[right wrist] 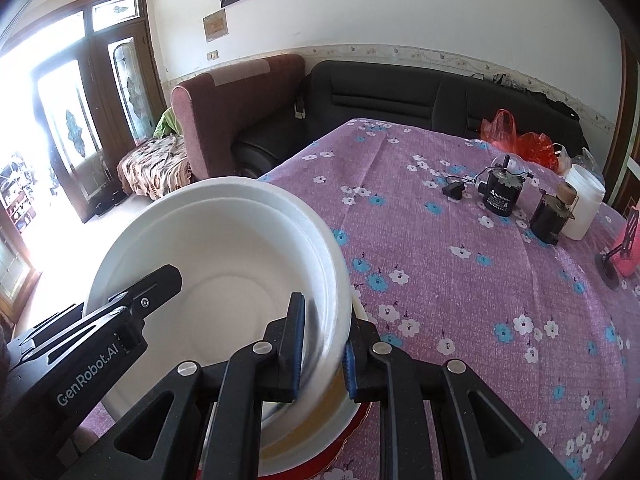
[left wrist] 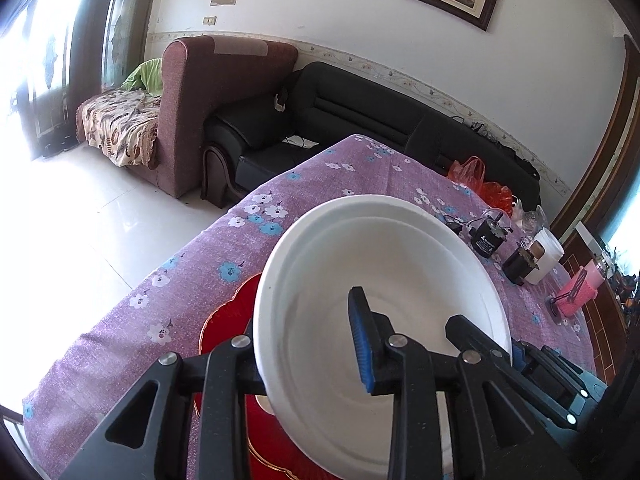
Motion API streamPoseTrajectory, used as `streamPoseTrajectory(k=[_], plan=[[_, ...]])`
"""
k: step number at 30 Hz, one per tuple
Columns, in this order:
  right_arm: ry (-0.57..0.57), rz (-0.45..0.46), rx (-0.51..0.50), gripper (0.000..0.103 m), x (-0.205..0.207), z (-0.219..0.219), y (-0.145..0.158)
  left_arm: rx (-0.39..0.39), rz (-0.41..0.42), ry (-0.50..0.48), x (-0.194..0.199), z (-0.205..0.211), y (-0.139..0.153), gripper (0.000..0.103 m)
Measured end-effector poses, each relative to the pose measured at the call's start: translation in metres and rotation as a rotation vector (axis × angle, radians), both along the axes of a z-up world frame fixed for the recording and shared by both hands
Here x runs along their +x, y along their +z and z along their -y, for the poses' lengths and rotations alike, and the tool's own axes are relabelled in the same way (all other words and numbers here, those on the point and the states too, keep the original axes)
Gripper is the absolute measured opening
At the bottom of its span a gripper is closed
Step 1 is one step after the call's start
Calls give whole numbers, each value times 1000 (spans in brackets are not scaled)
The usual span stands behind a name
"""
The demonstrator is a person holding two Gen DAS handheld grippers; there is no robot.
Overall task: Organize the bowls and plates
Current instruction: 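Lift the white bowl and carry it over the stacked bowls, then lower the white bowl onto the beige bowl and open the right tool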
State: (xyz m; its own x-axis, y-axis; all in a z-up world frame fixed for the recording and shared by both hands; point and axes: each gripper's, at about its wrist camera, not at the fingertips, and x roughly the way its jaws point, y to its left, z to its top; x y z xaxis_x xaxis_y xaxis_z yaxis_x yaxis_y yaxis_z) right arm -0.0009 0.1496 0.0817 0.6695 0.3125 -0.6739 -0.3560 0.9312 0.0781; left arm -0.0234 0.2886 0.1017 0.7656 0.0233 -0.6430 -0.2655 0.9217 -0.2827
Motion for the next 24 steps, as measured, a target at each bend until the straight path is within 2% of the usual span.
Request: streamPoseTrajectory(k=[7,8,9,10,11,12,20,24], plan=[[9,64,-10,21,-11,-4,6,-15,44,7,-12,0,8,46],[10,70,-8,27,-12,-5,7,-17,50,9,-14,-1,10,49],[9,80,-7,37,-13,-5,9,-19,54,12,-16,-1,11,54],[7,89,-5,43,-14,-5,11,-19,62,16,-18,-1,12,55],[6,98,-3,53,-15,-5,12,-18,67,20,-20,-2,14,55],[7,108,0,57,-16,-5,14,-18,71,21,-21,-2,15,55],[8,126,-6,61,-22,-6,19,-31,80,35,-32,-8,18,56],[7,125,-5,62,-24,-6,19,-26,91,46,-39,-10,20,63]])
